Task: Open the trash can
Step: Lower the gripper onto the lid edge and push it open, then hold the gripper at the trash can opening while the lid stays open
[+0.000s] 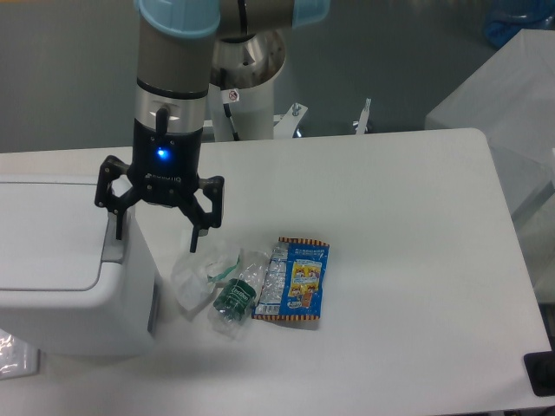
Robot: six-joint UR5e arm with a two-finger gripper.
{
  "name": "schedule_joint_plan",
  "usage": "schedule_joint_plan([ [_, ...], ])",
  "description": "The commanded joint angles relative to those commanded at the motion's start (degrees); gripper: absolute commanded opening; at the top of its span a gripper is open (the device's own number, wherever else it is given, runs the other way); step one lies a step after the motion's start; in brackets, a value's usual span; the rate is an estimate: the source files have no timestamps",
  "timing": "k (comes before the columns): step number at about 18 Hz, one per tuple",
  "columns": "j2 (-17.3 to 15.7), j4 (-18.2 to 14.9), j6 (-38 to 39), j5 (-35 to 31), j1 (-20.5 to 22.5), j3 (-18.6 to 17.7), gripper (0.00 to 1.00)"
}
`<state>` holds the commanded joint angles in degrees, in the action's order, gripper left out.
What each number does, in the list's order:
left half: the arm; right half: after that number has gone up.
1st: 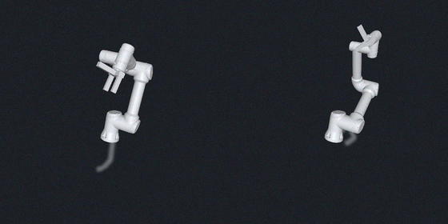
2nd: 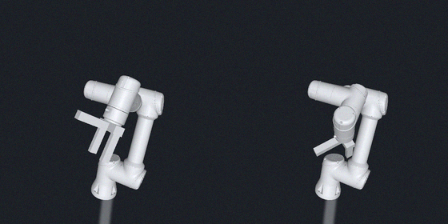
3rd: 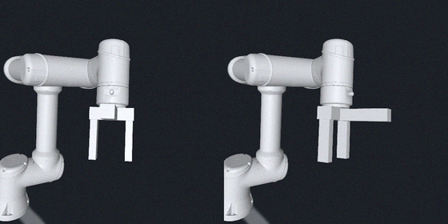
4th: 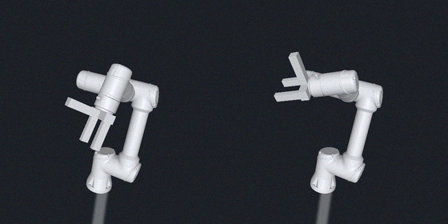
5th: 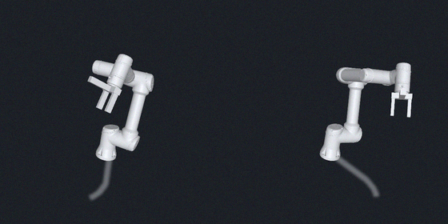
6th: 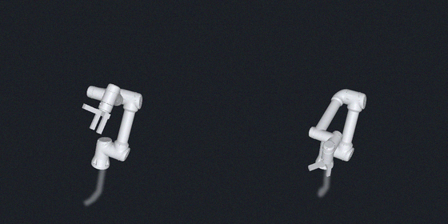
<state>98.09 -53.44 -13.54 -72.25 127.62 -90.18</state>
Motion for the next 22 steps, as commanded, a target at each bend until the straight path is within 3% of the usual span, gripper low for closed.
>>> schedule_joint_plan([
  [22,0.35,0.26,-0.09,-0.09,-0.44,-1.23,1.00],
])
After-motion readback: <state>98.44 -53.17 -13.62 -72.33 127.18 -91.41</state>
